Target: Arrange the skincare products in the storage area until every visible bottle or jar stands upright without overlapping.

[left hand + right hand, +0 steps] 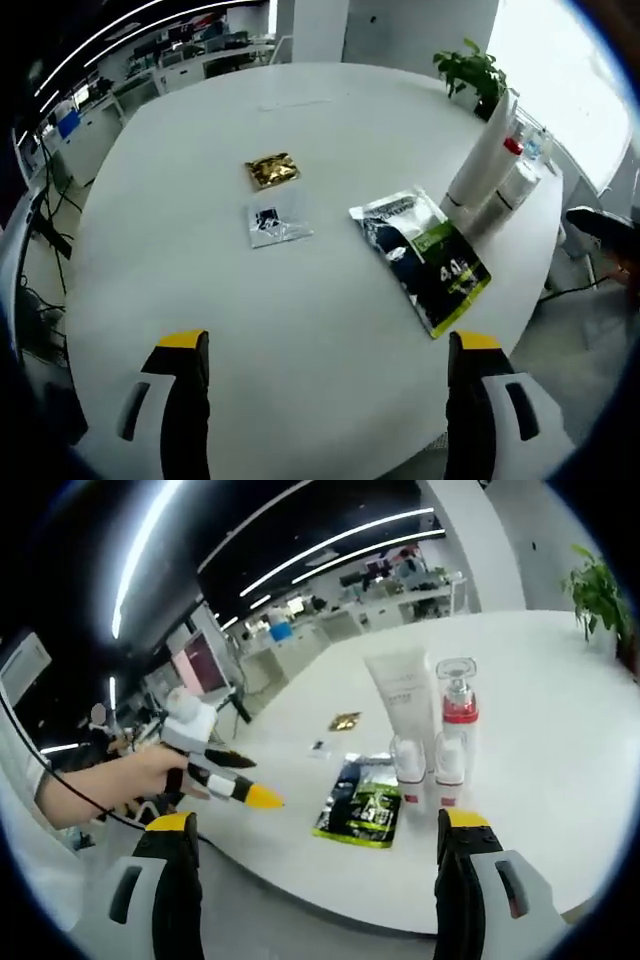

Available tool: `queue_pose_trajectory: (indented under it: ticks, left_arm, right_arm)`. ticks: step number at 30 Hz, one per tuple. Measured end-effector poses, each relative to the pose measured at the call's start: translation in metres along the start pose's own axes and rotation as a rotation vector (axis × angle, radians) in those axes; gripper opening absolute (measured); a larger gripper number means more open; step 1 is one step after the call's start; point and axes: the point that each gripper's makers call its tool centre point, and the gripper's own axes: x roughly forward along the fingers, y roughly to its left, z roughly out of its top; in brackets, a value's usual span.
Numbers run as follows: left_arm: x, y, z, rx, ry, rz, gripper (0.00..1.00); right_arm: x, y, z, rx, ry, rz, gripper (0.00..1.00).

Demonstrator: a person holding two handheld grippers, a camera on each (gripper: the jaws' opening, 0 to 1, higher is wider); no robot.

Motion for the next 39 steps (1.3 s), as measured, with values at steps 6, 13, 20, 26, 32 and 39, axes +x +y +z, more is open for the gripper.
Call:
queue_pose_trajectory:
  ticks: [6, 13, 20, 26, 32, 39]
  left_arm:
    - [0.022, 0.011, 0.026, -0.041, -0.003, 0.052, 0.94]
    - [0.047, 0.017, 0.043, -0.086, -0.004, 0.092, 0.87]
    - [0.06, 0.022, 0.048, -0.101, 0.022, 0.11, 0.81]
    - [0.071, 0.029, 0.059, -0.1, 0.044, 0.116, 0.77]
    - [0.08, 0.033, 0.061, -0.09, 0.087, 0.131, 0.71]
    - [0.086, 0.037, 0.059, -0.104, 0.108, 0.146, 0.62]
  right_arm:
    - [0.0, 0.0, -0.001, 0.019, 0.002, 0.015, 0.97]
    - [0.001, 0.001, -0.002, 0.04, 0.01, 0.024, 0.97]
    - [0.002, -0.001, -0.004, 0.069, 0.018, 0.024, 0.97]
    - [0.001, -0.003, -0.003, 0.084, 0.011, 0.016, 0.97]
    - [0.001, -0.006, -0.002, 0.093, 0.004, 0.003, 0.97]
    - [0.001, -0.008, -0.002, 0.101, 0.0, -0.007, 0.97]
